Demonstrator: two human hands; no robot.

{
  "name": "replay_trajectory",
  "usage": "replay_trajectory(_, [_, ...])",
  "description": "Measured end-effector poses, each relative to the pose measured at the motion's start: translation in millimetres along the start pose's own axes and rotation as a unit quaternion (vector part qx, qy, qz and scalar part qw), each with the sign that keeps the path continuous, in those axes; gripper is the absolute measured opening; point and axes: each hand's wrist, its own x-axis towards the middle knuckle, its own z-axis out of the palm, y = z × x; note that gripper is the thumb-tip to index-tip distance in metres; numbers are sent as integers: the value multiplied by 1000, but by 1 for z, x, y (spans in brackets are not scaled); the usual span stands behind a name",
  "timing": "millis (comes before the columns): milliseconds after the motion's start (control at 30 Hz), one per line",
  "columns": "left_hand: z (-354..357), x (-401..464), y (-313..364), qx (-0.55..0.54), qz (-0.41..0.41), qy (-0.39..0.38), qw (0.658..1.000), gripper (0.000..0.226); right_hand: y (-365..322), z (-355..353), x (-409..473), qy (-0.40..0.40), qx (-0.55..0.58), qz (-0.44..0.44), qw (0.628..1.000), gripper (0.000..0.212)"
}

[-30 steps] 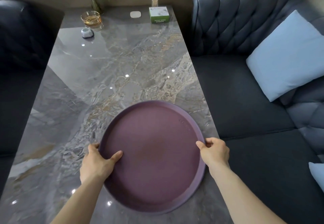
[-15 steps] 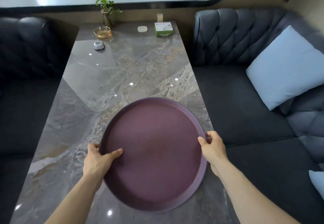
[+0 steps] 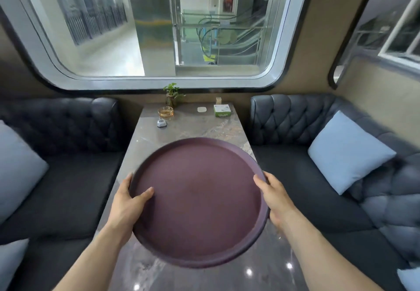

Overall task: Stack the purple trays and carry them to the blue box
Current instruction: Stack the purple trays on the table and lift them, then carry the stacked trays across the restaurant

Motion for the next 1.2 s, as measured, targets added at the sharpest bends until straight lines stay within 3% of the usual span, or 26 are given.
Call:
replay_trajectory(233, [-83, -54, 59, -57, 51, -15, 997, 71, -60, 40, -109, 30, -92, -88, 991, 53])
replay_trajectory(667, [-158, -132, 89, -41, 99, -29, 994, 62, -90, 59, -251, 121, -134, -129, 975, 37])
replay_trajectory(933, [-116, -179, 104, -32, 114, -109, 987, 61, -83, 0, -312, 211, -112, -115, 964, 38])
replay_trajectory(1200, [1, -278, 124, -27, 143, -262, 954, 62, -65, -131, -418, 350, -51, -95, 931, 29])
